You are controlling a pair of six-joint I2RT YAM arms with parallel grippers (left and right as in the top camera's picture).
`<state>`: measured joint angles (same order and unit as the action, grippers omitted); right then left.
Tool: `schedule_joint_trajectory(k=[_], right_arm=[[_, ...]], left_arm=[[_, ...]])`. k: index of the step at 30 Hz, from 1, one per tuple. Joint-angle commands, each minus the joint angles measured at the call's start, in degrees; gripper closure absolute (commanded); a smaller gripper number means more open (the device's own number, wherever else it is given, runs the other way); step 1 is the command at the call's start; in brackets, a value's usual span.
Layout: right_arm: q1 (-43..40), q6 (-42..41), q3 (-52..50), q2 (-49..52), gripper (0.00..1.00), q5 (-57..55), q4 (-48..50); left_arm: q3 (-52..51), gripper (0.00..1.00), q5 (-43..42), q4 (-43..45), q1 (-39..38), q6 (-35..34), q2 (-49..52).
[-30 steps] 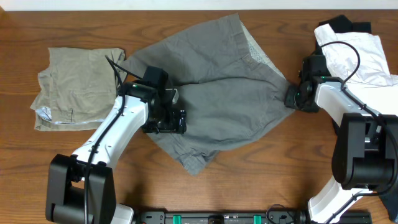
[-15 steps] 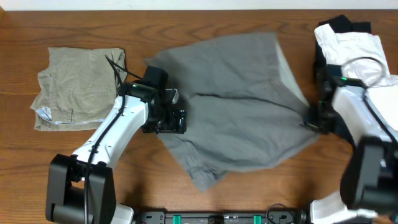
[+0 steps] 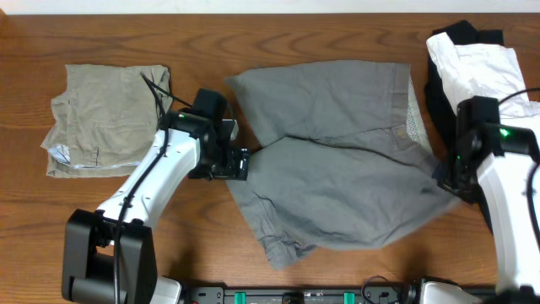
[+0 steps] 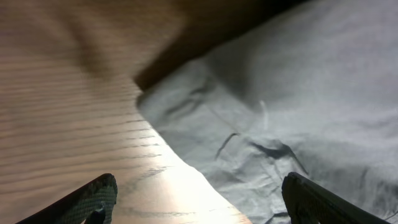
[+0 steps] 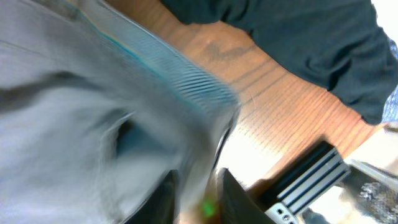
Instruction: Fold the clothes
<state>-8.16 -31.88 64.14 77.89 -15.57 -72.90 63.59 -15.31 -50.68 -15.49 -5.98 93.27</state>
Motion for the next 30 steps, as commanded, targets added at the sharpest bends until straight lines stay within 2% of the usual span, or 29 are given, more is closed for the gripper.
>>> schedule_joint_trajectory(k=[1,3,6,7,10,13,19,26,30], right_arm=[[-0.02,-0.70,0.00,-4.50,0.70,0.17,0.66],[-0.02,-0.57,0.00,-6.58,0.70,1.51,3.61],[-0.02,9.31,-0.02,-8.31,0.73,9.01,13.75],[0.00,13.46,-0.02,-8.26,0.74,13.44,17.97],[0.04,18.82,-0.09,-6.73,0.74,22.38,25.79],[0.85,22.23,-0.09,-3.50,0.79,27.12,31.36],[3.61,26.47,-0.09,7.50,0.92,31.17,41.31],[7.04,27.21,-0.09,23.74,0.92,31.04,54.40],[7.17,25.75,-0.09,30.10,0.92,28.30,56.89]], left_arm=[[3.21,0.13,1.90,0.55,1.62,0.33,0.11],[4.11,0.13,1.88,2.05,2.51,0.33,-0.09],[4.66,0.12,1.88,7.56,3.91,0.33,-0.31],[4.66,0.11,1.88,10.80,4.37,0.33,-0.28],[4.66,0.04,1.86,18.12,4.94,0.35,0.11],[4.66,0.00,1.79,24.30,5.22,0.31,0.98],[4.66,0.00,1.36,31.26,5.97,0.09,3.41],[4.66,0.00,1.42,38.27,7.74,0.33,5.31],[4.66,0.00,1.44,41.05,8.46,0.33,5.73]])
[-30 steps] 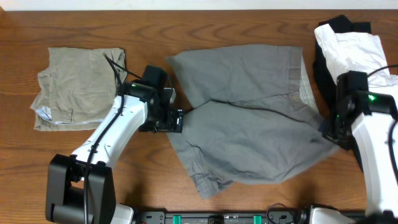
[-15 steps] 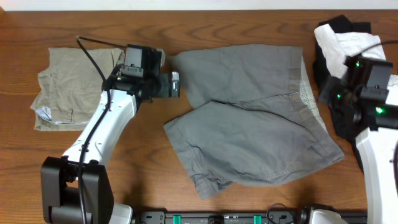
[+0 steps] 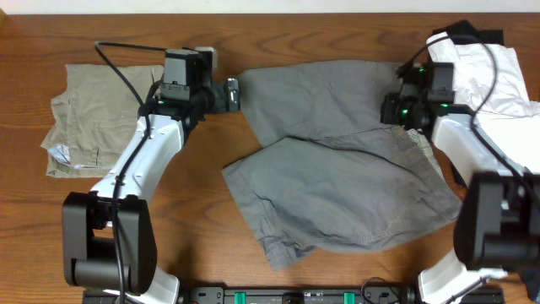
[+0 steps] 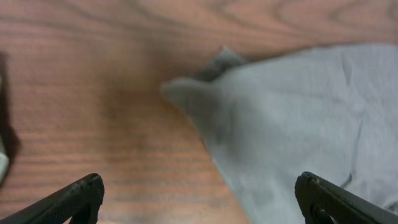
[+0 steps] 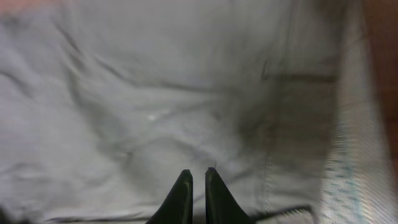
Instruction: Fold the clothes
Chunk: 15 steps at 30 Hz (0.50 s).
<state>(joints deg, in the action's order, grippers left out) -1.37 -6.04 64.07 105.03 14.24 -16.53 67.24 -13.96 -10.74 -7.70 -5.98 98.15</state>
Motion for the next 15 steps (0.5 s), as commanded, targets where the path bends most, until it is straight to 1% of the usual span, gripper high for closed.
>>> schedule_joint_trajectory(k=[1,4,8,15], right_arm=[[0.37,-0.76,-0.02,4.26,0.92,-3.02,0.50],[0.31,-1.18,-0.02,7.28,0.92,-5.29,0.00],[0.31,-1.18,-0.02,9.11,0.91,-5.44,-1.05],[0.28,-1.18,-0.02,9.14,0.90,-5.49,-3.48]], left_arm=[[1.01,0.00,0.09,1.88,0.81,0.33,1.11],[1.01,0.00,0.07,3.13,0.90,0.31,2.47],[1.01,0.00,-0.39,3.82,1.07,0.31,5.90],[1.01,0.00,-9.94,9.55,2.84,0.26,12.37]])
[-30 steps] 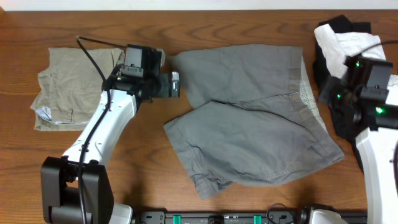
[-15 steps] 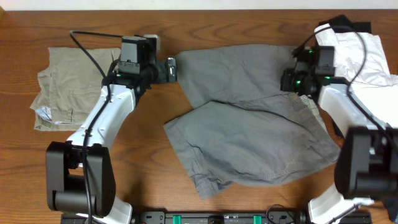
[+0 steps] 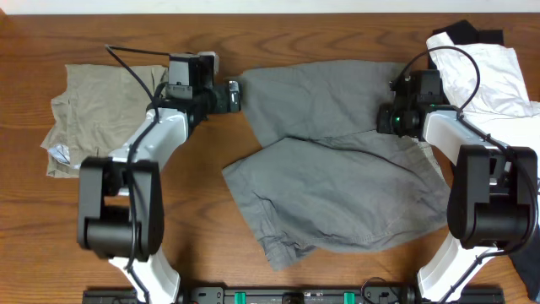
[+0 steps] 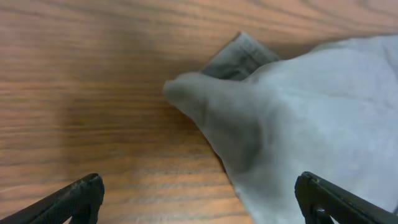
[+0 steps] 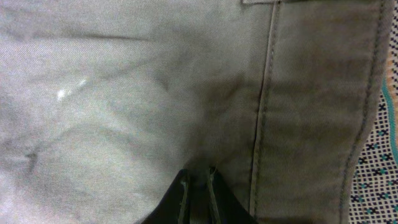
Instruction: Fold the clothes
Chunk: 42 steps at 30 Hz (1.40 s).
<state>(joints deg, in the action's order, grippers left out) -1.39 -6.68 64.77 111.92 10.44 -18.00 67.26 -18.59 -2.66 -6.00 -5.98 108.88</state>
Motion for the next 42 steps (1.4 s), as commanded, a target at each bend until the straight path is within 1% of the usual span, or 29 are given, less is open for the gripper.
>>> schedule_joint_trajectory(k=[1,6,9,10,12,14,15,16,17,21,25,27,29,32,34,36,37,39,42], right_arm=[[0.28,-0.55,-0.72,2.25,0.90,-1.70,-2.23],[0.28,-0.57,-0.72,2.25,0.90,-1.66,-2.62],[0.28,-0.57,-0.72,2.25,0.90,-1.66,-3.04],[0.28,-0.57,-0.72,2.25,0.89,-1.64,-3.26],[0.28,-0.57,-0.72,2.25,0.87,-1.64,-3.52],[0.28,-0.57,-0.72,2.25,0.87,-1.64,-3.78],[0.28,-0.57,-0.72,2.25,0.87,-1.64,-3.89],[0.28,-0.57,-0.72,2.25,0.87,-1.64,-4.07],[0.28,-0.57,-0.72,2.25,0.87,-1.64,-4.15],[0.28,-0.57,-0.72,2.25,0.87,-1.64,-4.76],[0.28,-0.55,-0.72,2.25,0.88,-1.66,-4.76],[0.28,-0.55,-0.72,2.25,0.88,-1.66,-4.87],[0.28,-0.55,-0.72,2.25,0.88,-1.66,-5.01],[0.28,-0.52,-0.72,2.25,0.89,-1.68,-5.16],[0.28,-0.52,-0.72,2.25,0.89,-1.68,-5.22],[0.28,-0.52,-0.72,2.25,0.89,-1.66,-5.29],[0.28,-0.52,-0.72,2.25,0.89,-1.66,-5.27],[0.28,-0.52,-0.72,2.25,0.89,-1.66,-5.35],[0.28,-0.50,-0.72,2.25,0.89,-1.70,-5.79]], left_arm=[[0.98,0.01,-6.91,2.03,1.33,0.04,2.34],[0.98,0.04,-16.37,3.72,1.36,-0.35,5.99],[0.98,0.07,-19.61,3.82,1.07,-0.31,7.93],[0.98,0.10,-21.20,3.87,1.05,-0.07,8.46],[0.98,0.20,-24.68,4.24,1.05,1.40,9.20],[0.98,0.27,-26.03,4.50,1.05,1.42,9.53],[0.98,0.35,-26.01,4.48,1.05,1.42,9.55],[1.01,0.74,-26.01,4.50,1.05,1.38,9.49],[1.01,0.94,-26.01,4.48,1.07,0.90,9.35],[1.01,0.94,-25.94,3.52,1.64,-0.83,7.58],[1.36,0.94,-22.93,0.37,2.19,-1.66,2.67],[1.84,0.94,-20.06,-1.70,2.05,-1.68,-0.72],[2.36,0.94,-16.81,-3.13,1.90,-3.56,-4.46],[2.69,0.94,-8.66,-3.74,1.57,-9.55,-10.12],[2.69,0.94,-4.90,-3.76,0.57,-12.17,-12.68],[2.69,0.94,0.07,-4.24,-1.40,-11.82,-13.68],[2.67,0.88,3.04,-4.92,-2.29,-11.67,-13.68],[2.60,0.70,8.72,-7.26,-3.61,-10.51,-12.74],[2.60,0.70,11.69,-11.30,-3.52,-7.17,-9.84]])
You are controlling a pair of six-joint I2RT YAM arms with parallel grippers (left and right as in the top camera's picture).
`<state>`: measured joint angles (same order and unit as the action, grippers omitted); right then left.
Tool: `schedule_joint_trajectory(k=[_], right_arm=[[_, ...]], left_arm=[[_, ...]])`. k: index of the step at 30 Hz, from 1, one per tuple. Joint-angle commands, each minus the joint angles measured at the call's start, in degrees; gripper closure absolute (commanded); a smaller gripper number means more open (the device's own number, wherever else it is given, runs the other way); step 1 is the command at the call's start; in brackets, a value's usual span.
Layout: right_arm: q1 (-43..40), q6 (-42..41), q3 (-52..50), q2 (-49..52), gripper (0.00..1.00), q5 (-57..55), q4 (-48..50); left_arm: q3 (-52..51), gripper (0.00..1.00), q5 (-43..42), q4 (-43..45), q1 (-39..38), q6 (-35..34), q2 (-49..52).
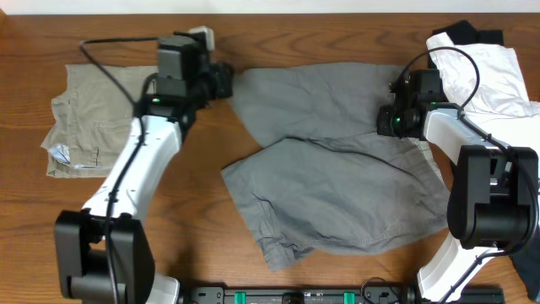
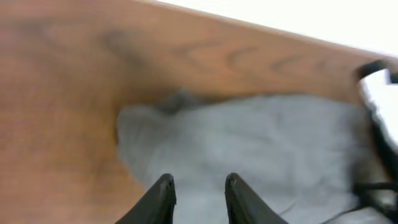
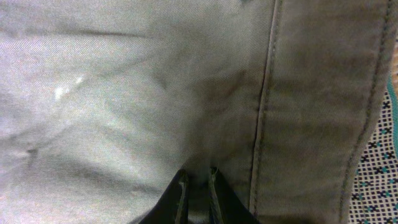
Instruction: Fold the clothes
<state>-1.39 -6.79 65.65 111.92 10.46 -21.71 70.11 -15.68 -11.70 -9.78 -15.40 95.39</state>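
Observation:
Grey shorts [image 1: 337, 169] lie spread in the middle of the table, one leg over the other. My left gripper [image 1: 224, 83] hovers at the upper leg's left corner. In the left wrist view its fingers [image 2: 163, 190] stand a modest gap apart over the grey cloth [image 2: 261, 143], and nothing visibly pinched lies between them [image 2: 198, 186]. My right gripper [image 1: 391, 120] is at the shorts' right end. In the right wrist view it [image 3: 196, 180] is shut on a pinch of cloth beside the waistband seam [image 3: 267, 93].
A folded khaki garment [image 1: 97, 118] lies at the left of the table. A heap of white and black clothes [image 1: 477, 55] sits at the back right. Bare wood [image 1: 194, 228] shows in front of the left arm. The waistband's patterned lining [image 3: 388, 143] shows at the right.
My left gripper's fingers have come much closer together. Its wrist now sits higher and tilted, seeing the leg corner from farther off. The right gripper stays pinched on the cloth by the waistband.
At first my left gripper stood wide open by the lower leg's edge mid-table, the right one shut low at the shorts' right side. Then both were at the back: left open at the upper leg's corner, right on the waistband area. Now the left has narrowed.

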Motion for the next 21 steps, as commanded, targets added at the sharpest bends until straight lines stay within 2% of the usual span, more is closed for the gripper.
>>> schedule_joint_trajectory(k=[1,5,10,14,20,21], right_arm=[[0.28,-0.39,-1.60,2.25,0.89,-1.75,-2.16],[0.28,-0.42,-1.60,2.25,0.88,-1.73,-2.54],[0.28,-0.42,-1.60,2.25,0.88,-2.38,-3.52],[0.28,-0.42,-1.60,2.25,0.88,-3.02,-4.02],[0.28,-0.42,-1.60,2.25,0.88,-2.99,-4.66],[0.28,-0.42,-1.60,2.25,0.88,-2.99,-4.70]], left_arm=[[-0.24,0.70,9.55,-3.10,0.70,2.25,4.85],[-0.24,0.65,10.21,-2.36,3.82,2.25,10.14],[-0.24,0.57,9.20,4.85,8.79,2.58,13.57],[-0.24,0.57,-0.72,11.41,10.75,4.68,15.89],[-0.22,0.57,-8.02,17.18,10.58,4.66,21.49],[-0.22,0.53,-9.77,18.75,10.58,4.61,22.53]])
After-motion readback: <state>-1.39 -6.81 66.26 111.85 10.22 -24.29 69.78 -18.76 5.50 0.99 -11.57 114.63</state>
